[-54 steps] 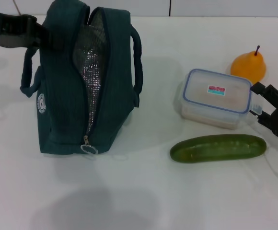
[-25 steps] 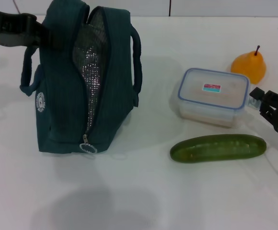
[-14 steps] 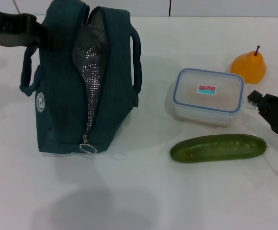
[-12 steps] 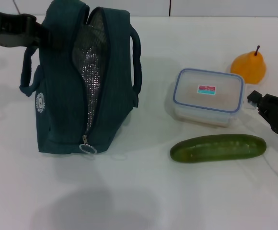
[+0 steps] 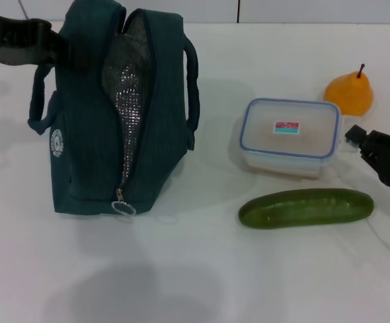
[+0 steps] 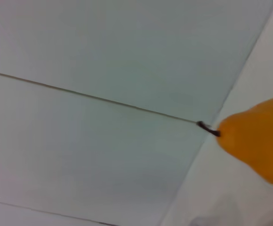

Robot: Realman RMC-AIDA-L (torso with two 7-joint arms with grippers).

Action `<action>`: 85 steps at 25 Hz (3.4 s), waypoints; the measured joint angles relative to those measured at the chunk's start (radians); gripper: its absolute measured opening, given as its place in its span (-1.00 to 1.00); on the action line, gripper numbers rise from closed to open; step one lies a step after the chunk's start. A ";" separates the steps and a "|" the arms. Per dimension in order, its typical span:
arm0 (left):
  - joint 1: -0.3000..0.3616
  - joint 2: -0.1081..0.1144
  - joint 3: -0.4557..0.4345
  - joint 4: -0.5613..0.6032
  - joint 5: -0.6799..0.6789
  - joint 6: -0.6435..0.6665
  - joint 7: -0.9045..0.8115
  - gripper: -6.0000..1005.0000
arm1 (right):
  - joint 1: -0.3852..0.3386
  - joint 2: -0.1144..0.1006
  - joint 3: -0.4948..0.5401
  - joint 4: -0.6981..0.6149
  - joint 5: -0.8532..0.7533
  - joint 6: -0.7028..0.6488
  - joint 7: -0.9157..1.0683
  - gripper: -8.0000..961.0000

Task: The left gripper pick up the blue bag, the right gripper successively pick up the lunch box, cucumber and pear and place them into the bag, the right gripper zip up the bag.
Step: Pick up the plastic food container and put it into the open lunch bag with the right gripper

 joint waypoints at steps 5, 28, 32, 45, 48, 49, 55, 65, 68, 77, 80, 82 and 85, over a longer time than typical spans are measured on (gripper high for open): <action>-0.001 0.000 0.000 0.000 0.000 -0.001 0.000 -0.90 | 0.005 0.001 0.006 -0.008 0.005 -0.064 -0.011 -0.80; -0.008 0.000 0.000 0.000 0.000 -0.005 0.002 -0.90 | 0.023 0.004 0.009 -0.013 0.101 -0.183 -0.016 -0.80; -0.014 0.000 0.000 0.000 0.000 -0.005 0.002 -0.90 | 0.035 0.004 0.010 -0.013 0.149 -0.229 -0.017 -0.80; -0.027 -0.008 0.000 0.000 0.000 -0.003 0.002 -0.90 | 0.116 0.006 0.010 -0.013 0.239 -0.317 0.004 -0.81; -0.029 -0.008 0.000 0.000 0.000 -0.003 0.002 -0.90 | 0.125 0.006 0.009 -0.013 0.244 -0.318 0.011 -0.81; -0.029 -0.008 0.000 0.000 0.000 -0.003 0.002 -0.90 | 0.128 0.006 0.009 -0.012 0.247 -0.318 0.013 -0.81; -0.033 -0.013 0.001 -0.002 0.000 -0.001 0.000 -0.90 | 0.148 0.006 0.009 -0.009 0.264 -0.318 0.047 -0.81; -0.056 -0.017 0.026 -0.018 0.000 -0.002 -0.009 -0.90 | 0.187 0.006 0.000 -0.011 0.268 -0.307 0.185 -0.81; -0.060 -0.017 0.027 -0.023 0.000 -0.003 -0.008 -0.90 | 0.201 0.005 0.000 -0.016 0.266 -0.315 0.199 -0.81; -0.065 -0.017 0.028 -0.026 -0.002 -0.005 -0.003 -0.90 | 0.220 0.006 0.008 -0.065 0.292 -0.346 0.243 -0.82; -0.073 -0.017 0.028 -0.026 -0.006 -0.003 -0.002 -0.90 | 0.250 0.006 0.009 -0.065 0.293 -0.365 0.250 -0.82; -0.078 -0.018 0.029 -0.026 -0.007 -0.002 -0.002 -0.90 | 0.267 0.006 0.008 -0.065 0.293 -0.374 0.253 -0.82; -0.082 -0.021 0.044 -0.026 -0.007 -0.002 -0.004 -0.90 | 0.302 0.006 0.001 -0.057 0.294 -0.387 0.256 -0.82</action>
